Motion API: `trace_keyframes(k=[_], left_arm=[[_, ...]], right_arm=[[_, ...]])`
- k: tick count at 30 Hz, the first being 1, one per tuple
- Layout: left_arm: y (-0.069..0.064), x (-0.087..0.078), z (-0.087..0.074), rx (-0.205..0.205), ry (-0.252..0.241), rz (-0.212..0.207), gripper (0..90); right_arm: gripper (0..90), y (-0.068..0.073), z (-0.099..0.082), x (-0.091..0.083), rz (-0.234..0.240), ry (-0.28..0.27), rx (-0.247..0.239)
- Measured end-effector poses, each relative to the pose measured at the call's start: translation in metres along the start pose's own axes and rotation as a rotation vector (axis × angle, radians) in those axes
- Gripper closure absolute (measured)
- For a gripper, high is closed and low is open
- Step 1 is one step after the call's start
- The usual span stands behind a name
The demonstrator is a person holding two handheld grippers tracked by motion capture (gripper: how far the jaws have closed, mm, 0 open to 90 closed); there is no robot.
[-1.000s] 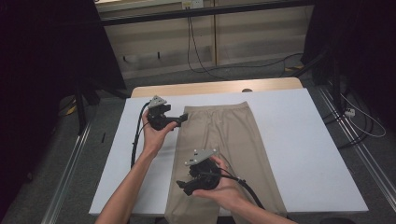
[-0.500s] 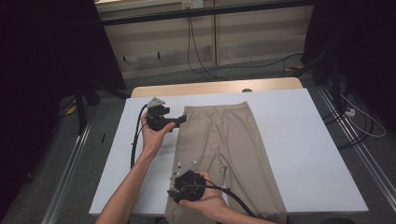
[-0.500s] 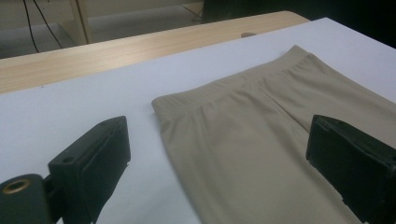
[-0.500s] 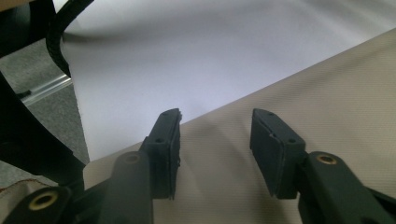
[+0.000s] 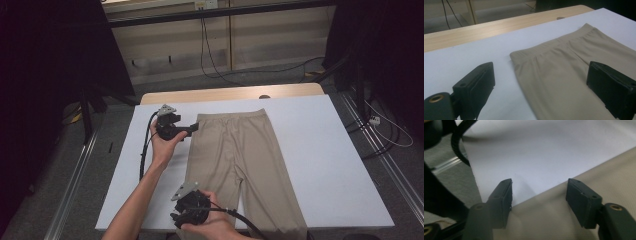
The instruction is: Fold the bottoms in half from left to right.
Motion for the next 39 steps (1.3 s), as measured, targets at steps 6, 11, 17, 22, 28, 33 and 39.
trace_keyframes(k=[6,11,17,22,28,33,39], left_arm=[[-0.004,0.001,0.000,0.017,0.002,0.003,8.8],[-0.002,0.004,0.003,0.049,0.005,0.046,14.1],[0.012,0.021,0.007,-0.025,0.019,0.018,26.7],[0.018,0.043,0.006,-0.016,0.079,0.034,44.9],[0.023,0.073,0.005,-0.049,0.140,0.032,55.2],[0.023,0.084,-0.001,-0.086,0.187,0.026,60.1],[0.013,0.087,-0.006,-0.081,0.202,-0.009,65.5]], right_arm=[[58.4,-0.001,-0.002,-0.001,-0.061,-0.006,-0.008],[88.7,-0.014,-0.005,-0.011,-0.045,-0.012,0.046],[90.0,-0.014,-0.004,-0.013,-0.030,-0.023,0.070],[90.0,-0.011,-0.005,-0.015,-0.005,-0.029,0.056],[90.0,-0.006,-0.007,-0.015,0.015,-0.028,0.034],[90.0,-0.007,-0.007,-0.015,0.028,-0.030,0.033],[90.0,-0.009,-0.009,-0.016,0.035,-0.024,0.039]])
Point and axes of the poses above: each handheld gripper's, and its own axes: x roughly forward along the jaws, z roughly out of its top, y roughly to its left, the point moved 6 cm from there along x, roughly forward along the jaws, and after that the axes turned 15 degrees about z, right-handed, at the moved point
